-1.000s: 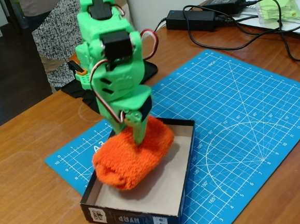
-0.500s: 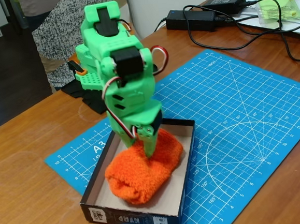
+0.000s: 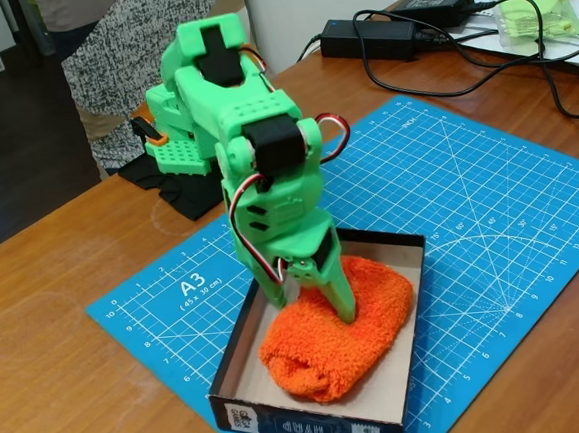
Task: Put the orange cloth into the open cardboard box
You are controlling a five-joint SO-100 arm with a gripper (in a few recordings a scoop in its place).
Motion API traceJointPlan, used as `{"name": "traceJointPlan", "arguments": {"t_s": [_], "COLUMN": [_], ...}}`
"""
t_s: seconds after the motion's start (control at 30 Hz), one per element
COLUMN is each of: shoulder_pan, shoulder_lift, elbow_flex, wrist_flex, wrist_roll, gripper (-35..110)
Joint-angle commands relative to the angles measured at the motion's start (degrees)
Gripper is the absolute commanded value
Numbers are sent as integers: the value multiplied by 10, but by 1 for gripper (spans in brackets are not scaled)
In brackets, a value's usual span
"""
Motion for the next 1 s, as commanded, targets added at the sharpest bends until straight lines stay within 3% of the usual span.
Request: {"name": "traceJointPlan", "arguments": {"t_s": [0.0,0.27,0.37,0.5,0.7,0.83,0.97], "shoulder_pan": [6,-9,-25,-42,-45,-71,-86], "shoulder_lift": [144,417,512,692,1074,1398,1469], "elbow_flex": [58,245,341,615,1017,1222,1343], "wrist_flex": [12,12,11,-132,-336,-359,-390], "wrist_roll": [-8,1,69,227,368,374,387], "gripper": [35,34,31,0,0,-1,-1]}}
